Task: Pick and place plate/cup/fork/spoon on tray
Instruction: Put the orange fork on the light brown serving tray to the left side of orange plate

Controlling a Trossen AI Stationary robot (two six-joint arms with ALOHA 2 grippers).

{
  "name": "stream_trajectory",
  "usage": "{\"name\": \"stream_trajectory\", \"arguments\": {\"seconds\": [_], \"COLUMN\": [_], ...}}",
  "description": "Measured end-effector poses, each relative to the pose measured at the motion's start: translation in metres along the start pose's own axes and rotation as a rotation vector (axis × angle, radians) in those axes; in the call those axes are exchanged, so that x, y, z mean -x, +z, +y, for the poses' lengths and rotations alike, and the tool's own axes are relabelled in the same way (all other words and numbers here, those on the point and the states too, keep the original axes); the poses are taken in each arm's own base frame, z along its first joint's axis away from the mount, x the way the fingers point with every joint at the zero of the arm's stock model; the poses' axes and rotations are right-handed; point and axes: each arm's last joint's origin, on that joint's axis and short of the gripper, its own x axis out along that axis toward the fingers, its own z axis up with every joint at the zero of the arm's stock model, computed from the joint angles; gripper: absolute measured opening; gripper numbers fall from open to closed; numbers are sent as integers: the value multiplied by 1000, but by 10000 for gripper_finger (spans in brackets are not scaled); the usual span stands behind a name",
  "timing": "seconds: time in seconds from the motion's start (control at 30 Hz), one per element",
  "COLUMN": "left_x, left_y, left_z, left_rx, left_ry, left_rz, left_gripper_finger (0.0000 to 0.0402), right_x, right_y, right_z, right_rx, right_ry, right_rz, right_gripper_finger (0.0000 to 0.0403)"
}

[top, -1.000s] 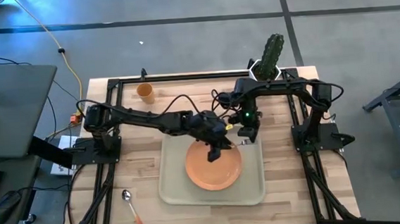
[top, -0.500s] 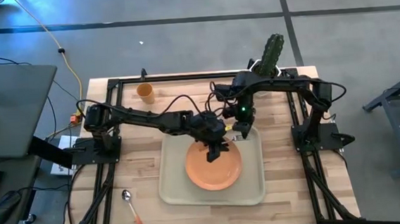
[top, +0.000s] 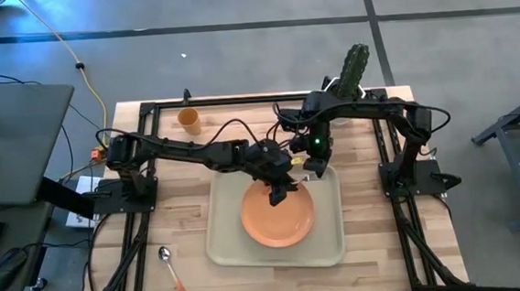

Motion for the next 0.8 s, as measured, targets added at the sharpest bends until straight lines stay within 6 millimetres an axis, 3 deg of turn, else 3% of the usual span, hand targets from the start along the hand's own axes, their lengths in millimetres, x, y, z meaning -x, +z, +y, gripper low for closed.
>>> {"name": "stream_trajectory", "arguments": {"seconds": [0.3,0.6,0.8], "left_x": [2,2,1], "left_y": [2,0,-5], "left_z": [-1,-3,-3], "left_rx": [-3,-42,-36], "left_ry": [15,28,169], "left_rz": [-15,-7,-6], "left_gripper_finger": [59,18,52], "right_x": [-3,-3,-3], "right_y": [0,0,0], "right_z": [3,3,2], "right_rx": [10,9,8], "right_ry": [-41,-45,-61], "right_rz": [8,7,6], "right_gripper_finger": [0,0,0]}}
